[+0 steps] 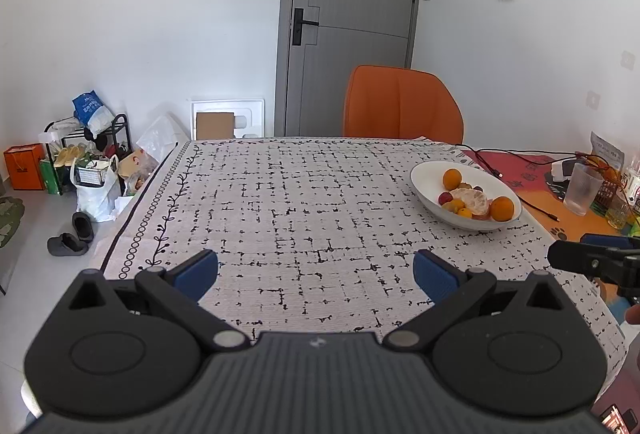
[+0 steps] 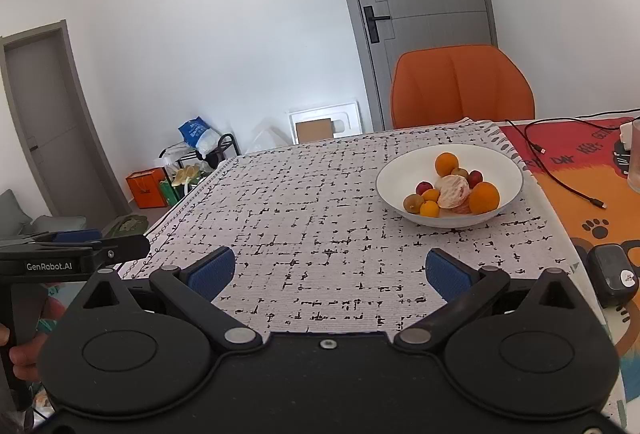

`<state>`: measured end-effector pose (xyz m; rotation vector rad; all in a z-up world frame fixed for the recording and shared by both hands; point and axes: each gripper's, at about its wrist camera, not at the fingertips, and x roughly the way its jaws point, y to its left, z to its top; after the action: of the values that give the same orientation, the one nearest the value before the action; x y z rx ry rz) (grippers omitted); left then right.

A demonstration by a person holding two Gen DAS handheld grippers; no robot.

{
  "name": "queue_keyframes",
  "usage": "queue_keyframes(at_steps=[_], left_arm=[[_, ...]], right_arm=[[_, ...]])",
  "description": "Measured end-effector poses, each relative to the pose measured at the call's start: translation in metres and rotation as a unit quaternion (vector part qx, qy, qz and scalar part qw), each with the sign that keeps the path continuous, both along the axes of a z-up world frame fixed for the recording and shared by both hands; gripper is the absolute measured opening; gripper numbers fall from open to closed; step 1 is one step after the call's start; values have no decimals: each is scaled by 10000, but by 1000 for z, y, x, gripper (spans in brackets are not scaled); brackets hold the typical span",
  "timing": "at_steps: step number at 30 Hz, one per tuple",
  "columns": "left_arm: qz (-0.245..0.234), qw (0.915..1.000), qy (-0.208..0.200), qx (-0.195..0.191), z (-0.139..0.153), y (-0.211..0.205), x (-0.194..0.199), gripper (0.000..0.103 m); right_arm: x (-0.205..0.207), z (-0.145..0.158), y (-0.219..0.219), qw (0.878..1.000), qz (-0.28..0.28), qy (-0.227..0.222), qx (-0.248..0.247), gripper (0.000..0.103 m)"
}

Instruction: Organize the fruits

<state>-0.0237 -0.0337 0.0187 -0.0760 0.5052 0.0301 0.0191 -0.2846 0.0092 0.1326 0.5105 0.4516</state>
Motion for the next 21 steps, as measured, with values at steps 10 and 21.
queue_keyframes(at_steps=[10,21], left_arm=[[0,10000,-19,12,1,-1,0,103],[-19,10000,-16,20,1,-1,-1,103]], right_arm=[[0,1,-2,10000,-8,-4,15,103],[-1,1,0,10000,35,-10,-22,103]])
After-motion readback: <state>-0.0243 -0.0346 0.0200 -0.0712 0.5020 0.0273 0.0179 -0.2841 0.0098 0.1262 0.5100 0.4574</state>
